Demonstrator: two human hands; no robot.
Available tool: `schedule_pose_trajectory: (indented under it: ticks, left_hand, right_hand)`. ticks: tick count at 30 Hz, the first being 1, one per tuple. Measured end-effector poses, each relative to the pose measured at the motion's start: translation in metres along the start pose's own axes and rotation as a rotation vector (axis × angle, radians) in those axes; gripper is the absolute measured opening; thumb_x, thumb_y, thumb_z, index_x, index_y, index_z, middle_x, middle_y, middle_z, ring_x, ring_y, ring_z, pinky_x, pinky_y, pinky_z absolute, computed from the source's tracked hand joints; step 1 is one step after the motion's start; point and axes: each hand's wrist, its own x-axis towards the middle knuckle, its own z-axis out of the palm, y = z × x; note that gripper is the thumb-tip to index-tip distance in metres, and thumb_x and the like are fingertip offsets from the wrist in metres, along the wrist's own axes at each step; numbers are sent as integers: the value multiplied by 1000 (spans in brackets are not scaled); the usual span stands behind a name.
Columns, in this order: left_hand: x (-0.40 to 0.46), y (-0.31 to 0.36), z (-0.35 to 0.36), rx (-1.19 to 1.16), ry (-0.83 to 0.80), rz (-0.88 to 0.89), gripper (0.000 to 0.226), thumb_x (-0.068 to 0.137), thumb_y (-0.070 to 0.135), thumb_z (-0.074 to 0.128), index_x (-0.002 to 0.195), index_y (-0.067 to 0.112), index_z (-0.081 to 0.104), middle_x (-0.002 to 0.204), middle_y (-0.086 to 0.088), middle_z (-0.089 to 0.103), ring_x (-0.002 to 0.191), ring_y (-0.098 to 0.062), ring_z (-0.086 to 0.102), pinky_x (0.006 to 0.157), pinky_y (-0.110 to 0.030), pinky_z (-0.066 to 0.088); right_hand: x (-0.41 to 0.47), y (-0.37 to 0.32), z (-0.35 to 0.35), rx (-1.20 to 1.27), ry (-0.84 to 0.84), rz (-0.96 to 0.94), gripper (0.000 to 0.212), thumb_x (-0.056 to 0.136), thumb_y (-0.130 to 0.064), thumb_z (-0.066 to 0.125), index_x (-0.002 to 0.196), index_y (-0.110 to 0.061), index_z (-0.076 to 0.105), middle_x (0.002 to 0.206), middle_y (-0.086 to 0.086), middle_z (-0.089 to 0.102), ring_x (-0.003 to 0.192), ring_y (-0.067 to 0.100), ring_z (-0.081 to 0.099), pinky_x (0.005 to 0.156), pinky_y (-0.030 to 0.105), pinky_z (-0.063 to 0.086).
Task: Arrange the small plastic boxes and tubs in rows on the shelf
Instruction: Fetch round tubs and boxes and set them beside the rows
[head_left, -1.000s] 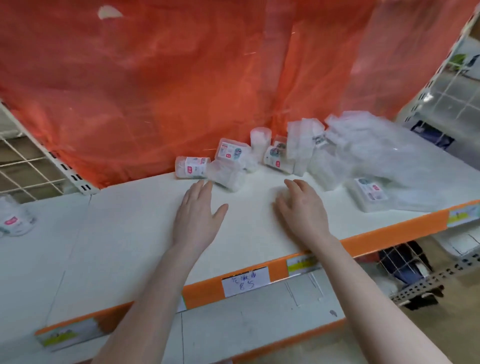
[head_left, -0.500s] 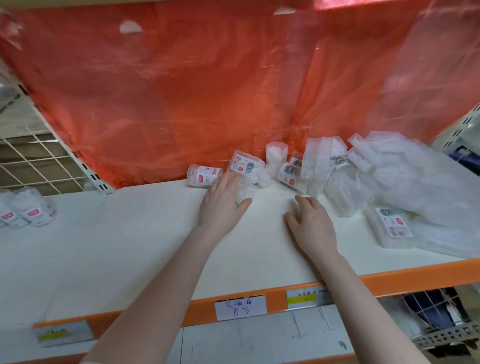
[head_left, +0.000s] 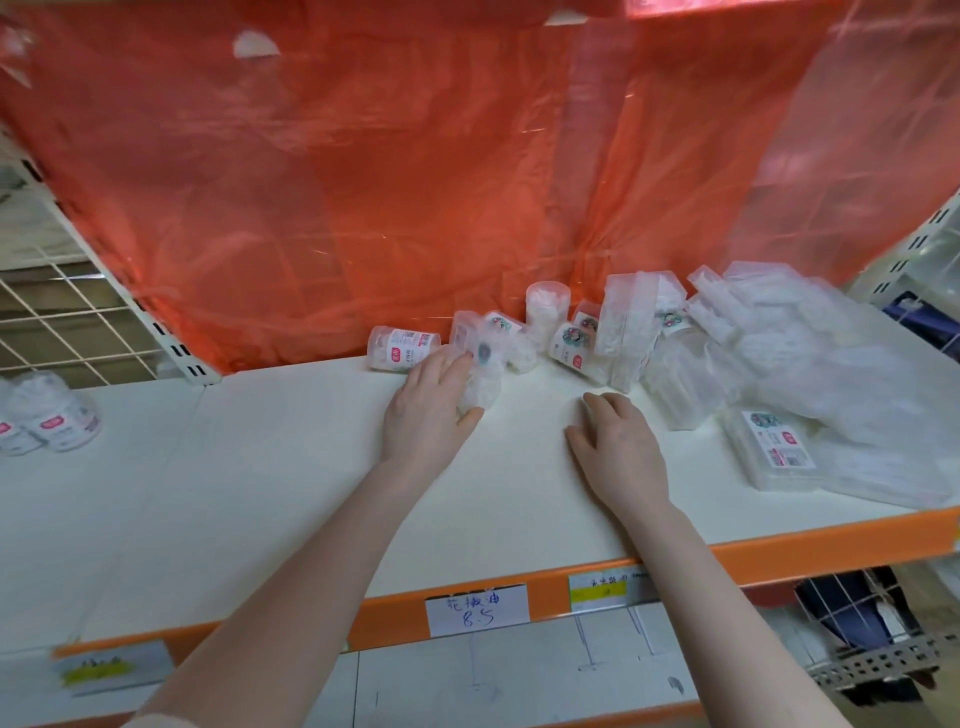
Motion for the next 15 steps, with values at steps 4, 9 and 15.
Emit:
schedule_pose_trajectory:
  ticks: [4, 9, 15]
  left_hand:
    - [-28, -18, -5, -75, 49, -49, 49, 85, 28, 63, 131, 19, 48, 133, 1, 48, 114, -22, 52, 85, -34, 44]
    - [-43, -30, -8, -211, 65, -97, 54, 91, 35, 58, 138, 15, 43, 135, -2, 49, 122, -20, 46, 96, -27, 36]
    - [-19, -23, -6, -304, -26, -189, 79, 87, 49, 58, 149, 14, 24, 155, -3, 22, 142, -17, 21, 109, -26, 20]
  right_hand:
    - [0, 0, 0, -16, -8, -9, 39, 91, -25, 53, 124, -6, 52, 120, 12, 52, 114, 28, 45, 90, 34, 36]
    - [-1, -1, 1, -35, -12, -1, 36, 91, -26, 52, 122, -8, 54, 117, 11, 53, 112, 28, 46, 87, 34, 36]
    - [-1, -3, -1, -42, -17, -9, 35, 92, -26, 51, 121, -7, 54, 117, 11, 53, 112, 27, 46, 88, 34, 36]
